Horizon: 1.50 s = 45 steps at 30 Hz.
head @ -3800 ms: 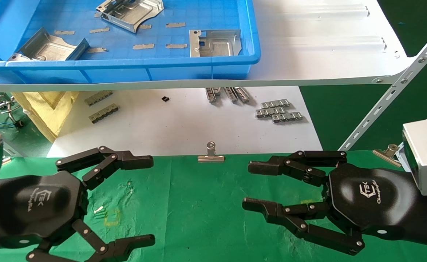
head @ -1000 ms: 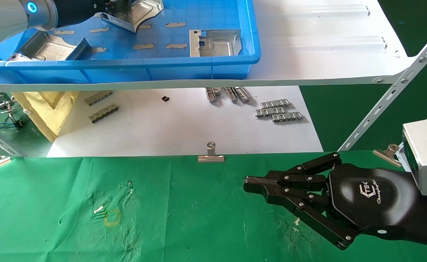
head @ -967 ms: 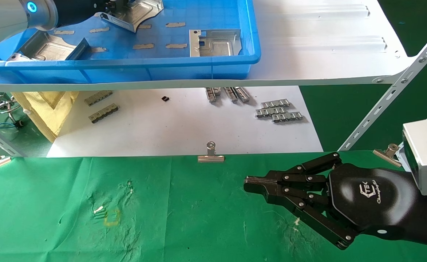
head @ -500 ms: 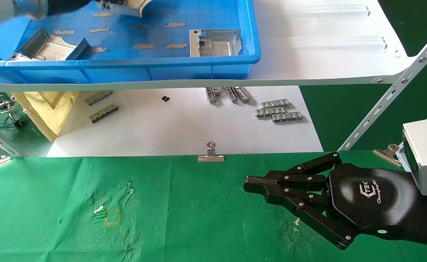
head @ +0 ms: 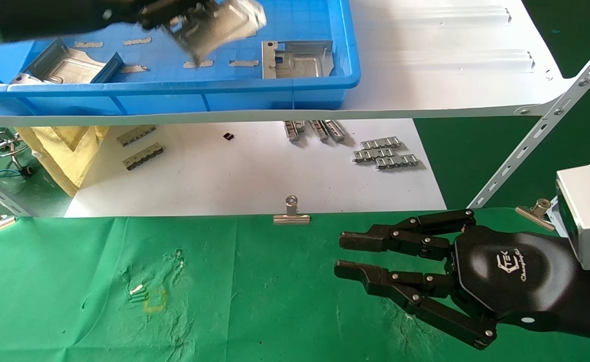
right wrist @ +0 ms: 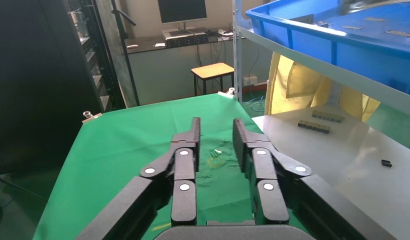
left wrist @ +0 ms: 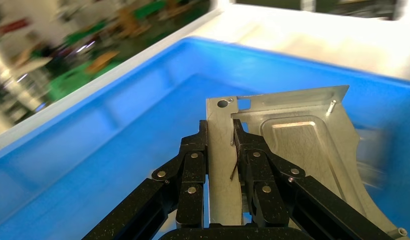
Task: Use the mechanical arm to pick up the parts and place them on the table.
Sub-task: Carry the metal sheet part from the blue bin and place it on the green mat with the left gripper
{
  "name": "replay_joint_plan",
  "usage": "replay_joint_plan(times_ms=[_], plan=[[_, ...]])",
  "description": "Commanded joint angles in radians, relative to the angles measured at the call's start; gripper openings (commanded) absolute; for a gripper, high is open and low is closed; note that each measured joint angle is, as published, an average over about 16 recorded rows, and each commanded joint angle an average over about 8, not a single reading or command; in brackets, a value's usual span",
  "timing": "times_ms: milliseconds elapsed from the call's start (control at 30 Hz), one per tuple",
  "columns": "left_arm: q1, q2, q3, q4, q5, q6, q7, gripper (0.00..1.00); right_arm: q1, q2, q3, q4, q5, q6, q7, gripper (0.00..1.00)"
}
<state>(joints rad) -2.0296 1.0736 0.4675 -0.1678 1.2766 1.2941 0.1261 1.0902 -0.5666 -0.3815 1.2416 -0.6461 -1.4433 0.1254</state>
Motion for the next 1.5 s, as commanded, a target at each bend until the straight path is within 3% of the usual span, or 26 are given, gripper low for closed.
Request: replay_joint_plan(times_ms=[33,267,500,633,833,1133,1167,1400,1433,1500], plan=[[0.014,-0.031,-0.013,-0.011,-0.023,0.099,0.046,0.0,0.0,0.0,0.0,0.0,0.0,0.0,0.0,1.0],[0.102,-0.123,-0.026,-0.11,-0.111,0.303,0.22,0.0,0.0,0.0,0.0,0.0,0.0,0.0,0.0,1.0],[0.308,-0.266,0.055,-0.378,-0.269,0.312,0.332,0.0,0.0,0.0,0.0,0.0,0.0,0.0,0.0,1.0],[0.405,-0.323,0.13,-0.443,-0.291,0.303,0.448,0.0,0.0,0.0,0.0,0.0,0.0,0.0,0.0,1.0],[0.477,-0.318,0.233,-0.373,-0.232,0.283,0.642,0.0,0.0,0.0,0.0,0.0,0.0,0.0,0.0,1.0],[0.463,-0.232,0.305,-0.131,-0.118,0.21,0.832,0.0,0.0,0.0,0.0,0.0,0.0,0.0,0.0,1.0],[0.458,-0.224,0.307,-0.109,-0.113,0.205,0.847,0.07,0.0,0.0,0.0,0.0,0.0,0.0,0.0,1.0],[0.425,-0.192,0.324,-0.01,-0.081,0.203,0.925,0.94,0.0,0.0,0.0,0.0,0.0,0.0,0.0,1.0],[0.421,-0.189,0.326,0.0,-0.078,0.206,0.932,1.0,0.0,0.0,0.0,0.0,0.0,0.0,0.0,1.0],[0.411,-0.185,0.329,0.019,-0.074,0.214,0.942,1.0,0.0,0.0,0.0,0.0,0.0,0.0,0.0,1.0]])
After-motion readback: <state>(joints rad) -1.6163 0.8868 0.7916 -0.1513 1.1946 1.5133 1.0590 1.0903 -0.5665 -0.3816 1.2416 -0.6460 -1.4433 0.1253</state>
